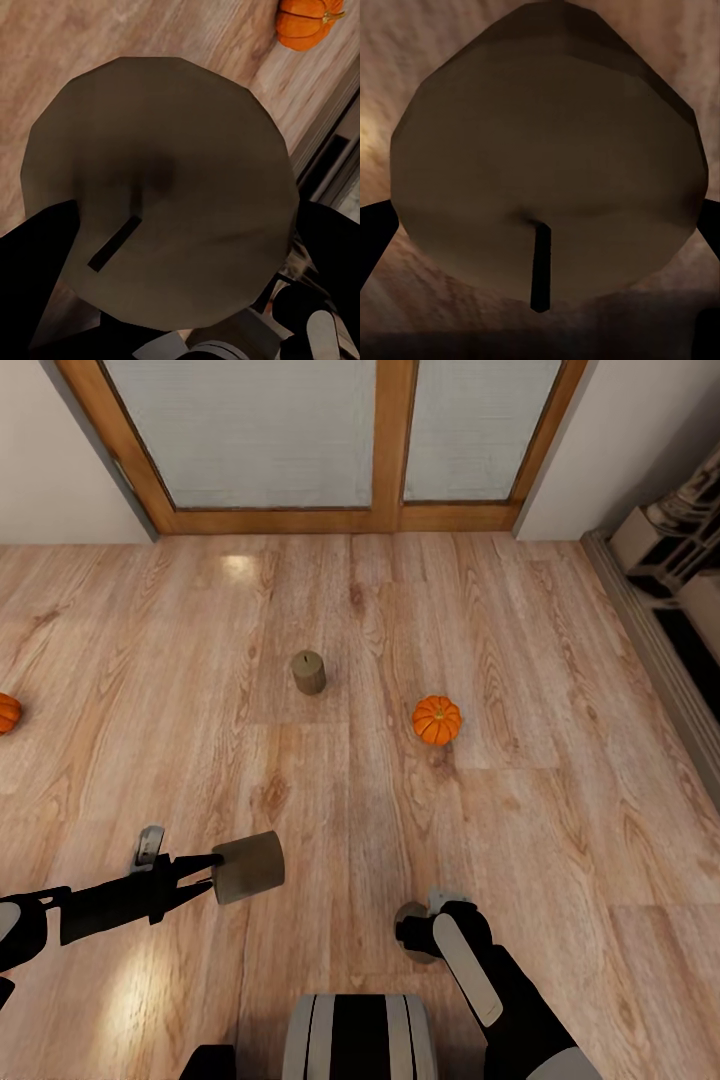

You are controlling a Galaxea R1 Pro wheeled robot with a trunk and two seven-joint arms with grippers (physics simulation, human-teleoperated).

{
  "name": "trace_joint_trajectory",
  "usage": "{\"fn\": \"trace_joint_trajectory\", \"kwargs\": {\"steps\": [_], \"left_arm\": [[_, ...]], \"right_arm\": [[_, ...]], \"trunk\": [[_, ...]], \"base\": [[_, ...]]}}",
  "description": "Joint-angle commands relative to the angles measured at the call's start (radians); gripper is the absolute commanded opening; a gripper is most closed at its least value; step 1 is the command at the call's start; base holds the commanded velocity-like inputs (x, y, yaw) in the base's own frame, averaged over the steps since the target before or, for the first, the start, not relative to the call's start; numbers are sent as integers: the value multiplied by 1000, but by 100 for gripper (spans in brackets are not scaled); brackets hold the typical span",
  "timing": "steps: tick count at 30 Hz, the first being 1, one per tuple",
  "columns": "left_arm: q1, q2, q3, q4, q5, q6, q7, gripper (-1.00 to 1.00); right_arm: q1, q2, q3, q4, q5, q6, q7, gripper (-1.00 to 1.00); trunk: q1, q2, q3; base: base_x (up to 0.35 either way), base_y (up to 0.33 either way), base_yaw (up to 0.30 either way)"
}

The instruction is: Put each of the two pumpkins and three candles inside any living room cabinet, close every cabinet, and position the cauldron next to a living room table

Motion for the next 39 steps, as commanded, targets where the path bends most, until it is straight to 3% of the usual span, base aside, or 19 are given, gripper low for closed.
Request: {"fn": "trace_joint_trajectory", "kwargs": {"steps": [1, 6, 22, 23, 34, 39], "left_arm": [[0, 0, 1, -1, 12, 3, 10, -100], [0, 0, 1, -1, 12, 3, 10, -100], [0, 0, 1, -1, 12, 3, 10, -100], [0, 0, 1, -1, 13, 3, 10, -100], [0, 0, 1, -1, 13, 3, 10, -100], [0, 0, 1, -1, 13, 3, 10, -100]], "right_arm": [[-1, 0, 1, -1, -8, 2, -11, 100], [-1, 0, 2, -1, -8, 1, -11, 100], [-1, 0, 2, -1, -6, -30, -9, 100], [-1, 0, 2, -1, -6, -30, -8, -100], [0, 0, 2, 1, -9, -30, -8, -100], [-1, 1, 2, 1, -10, -30, -8, -100]], "trunk": [[0, 0, -1], [1, -1, -12], [1, -1, -12], [1, -1, -12], [1, -1, -12], [0, 0, -1]], "base": [[0, 0, 0], [0, 0, 0], [0, 0, 0], [0, 0, 0], [0, 0, 0], [0, 0, 0]]}}
